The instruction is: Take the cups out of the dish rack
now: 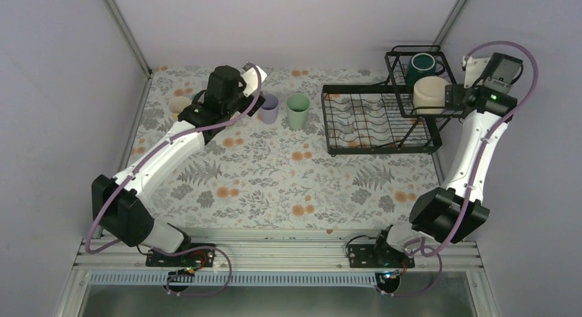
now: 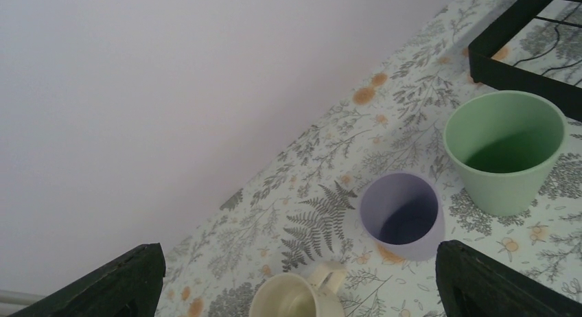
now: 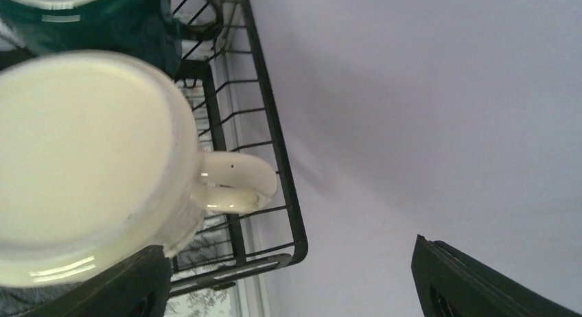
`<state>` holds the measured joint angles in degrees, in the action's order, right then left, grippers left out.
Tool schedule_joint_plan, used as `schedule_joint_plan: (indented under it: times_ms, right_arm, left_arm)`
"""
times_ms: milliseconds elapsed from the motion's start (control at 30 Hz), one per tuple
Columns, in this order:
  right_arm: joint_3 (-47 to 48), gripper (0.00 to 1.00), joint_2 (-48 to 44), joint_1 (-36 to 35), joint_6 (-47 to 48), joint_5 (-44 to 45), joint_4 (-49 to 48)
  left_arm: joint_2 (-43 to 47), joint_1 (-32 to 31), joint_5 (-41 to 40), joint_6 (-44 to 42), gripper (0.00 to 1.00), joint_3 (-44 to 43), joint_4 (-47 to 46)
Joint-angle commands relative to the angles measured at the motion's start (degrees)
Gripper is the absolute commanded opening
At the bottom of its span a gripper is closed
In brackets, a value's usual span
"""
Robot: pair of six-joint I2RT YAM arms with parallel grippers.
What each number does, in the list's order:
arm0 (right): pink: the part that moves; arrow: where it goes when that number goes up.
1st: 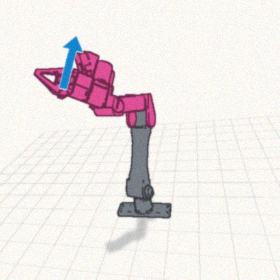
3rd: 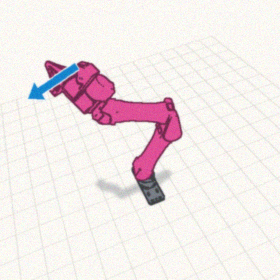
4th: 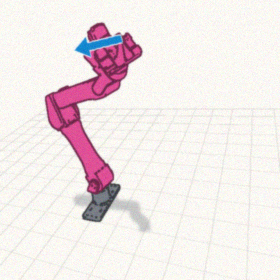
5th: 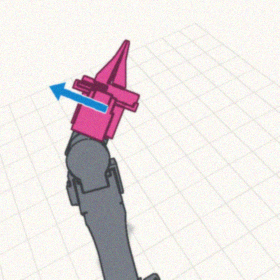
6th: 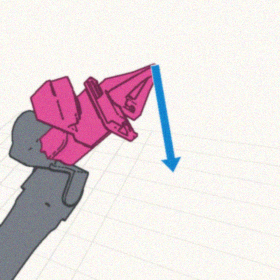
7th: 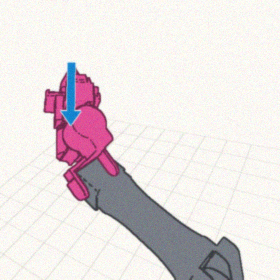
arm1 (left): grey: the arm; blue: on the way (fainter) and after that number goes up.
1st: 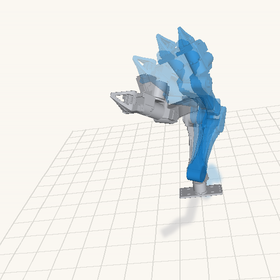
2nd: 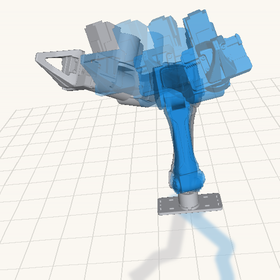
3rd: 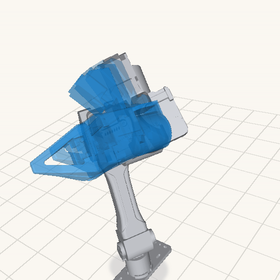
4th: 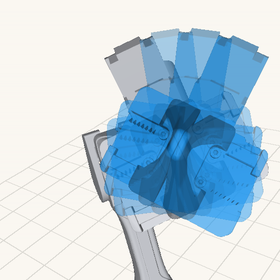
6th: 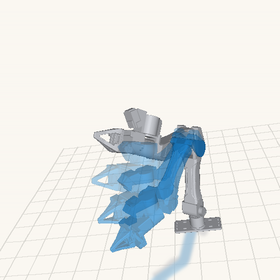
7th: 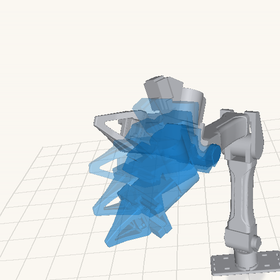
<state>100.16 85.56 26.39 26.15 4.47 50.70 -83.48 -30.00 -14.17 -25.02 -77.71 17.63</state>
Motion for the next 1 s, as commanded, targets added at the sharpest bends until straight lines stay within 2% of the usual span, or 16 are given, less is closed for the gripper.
schedule_joint_plan:
  times_ms: [0, 167, 433, 600, 733, 967]
  right_arm:
    - [2.9, 0.87, 2.0, 2.1, 8.8, -6.8, 4.1]
    - [5.0, 0.78, 4.7, 2.5, 13.2, -5.0, 5.6]
    - [-0.3, 0.81, 1.4, 2.7, 17.5, -3.4, 3.1]
    - [-1.2, 0.81, 1.1, 2.7, 27.1, -4.4, 5.4]
    - [-2.9, 0.70, 1.4, 3.1, 36.2, -4.4, 4.5]
    - [-1.9, 0.64, 5.5, 5.2, 41.7, -3.6, -1.8]
  left_arm:
    - [-0.6, 0.2, 2.8, 0.8, 0.98, 1.0, -2.3]
    - [-0.8, 0.4, 3.3, 0.9, 0.98, 2.6, -3.0]
    - [-1.3, 0.6, 2.9, 0.8, 0.98, 3.6, -0.6]
    - [0.8, 0.6, 7.9, -4.7, 0.98, 5.5, 3.7]
    - [0.9, 0.6, 12.0, -6.7, 0.98, 3.5, 11.4]
    - [1.4, 1.6, 10.7, -5.8, 0.98, 0.8, 14.9]
